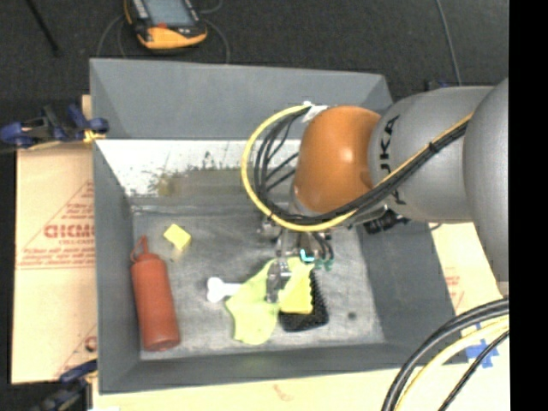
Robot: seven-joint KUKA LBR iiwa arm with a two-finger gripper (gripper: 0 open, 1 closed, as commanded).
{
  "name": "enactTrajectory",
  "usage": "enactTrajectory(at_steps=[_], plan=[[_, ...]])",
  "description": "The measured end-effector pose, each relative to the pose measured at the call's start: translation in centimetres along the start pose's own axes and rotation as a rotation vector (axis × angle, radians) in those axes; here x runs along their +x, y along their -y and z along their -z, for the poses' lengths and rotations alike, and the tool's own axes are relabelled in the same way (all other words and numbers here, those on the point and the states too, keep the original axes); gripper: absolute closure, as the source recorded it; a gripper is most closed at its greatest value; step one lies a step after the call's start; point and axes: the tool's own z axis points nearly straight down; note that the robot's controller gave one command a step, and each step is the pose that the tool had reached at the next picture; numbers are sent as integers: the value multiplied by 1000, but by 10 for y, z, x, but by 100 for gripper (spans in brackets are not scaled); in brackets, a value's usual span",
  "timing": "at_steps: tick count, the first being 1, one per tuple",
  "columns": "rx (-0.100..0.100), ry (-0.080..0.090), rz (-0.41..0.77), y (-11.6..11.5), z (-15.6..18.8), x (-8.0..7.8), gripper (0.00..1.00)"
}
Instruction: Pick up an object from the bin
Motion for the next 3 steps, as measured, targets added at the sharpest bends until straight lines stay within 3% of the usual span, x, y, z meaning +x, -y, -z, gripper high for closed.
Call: enactTrajectory(at_steps=[1, 2, 3], plan=[[0, 7, -1, 0, 4, -2, 0], [1, 14, 116, 17, -36, 4, 0], [2, 9, 187, 24, -63, 5, 0]])
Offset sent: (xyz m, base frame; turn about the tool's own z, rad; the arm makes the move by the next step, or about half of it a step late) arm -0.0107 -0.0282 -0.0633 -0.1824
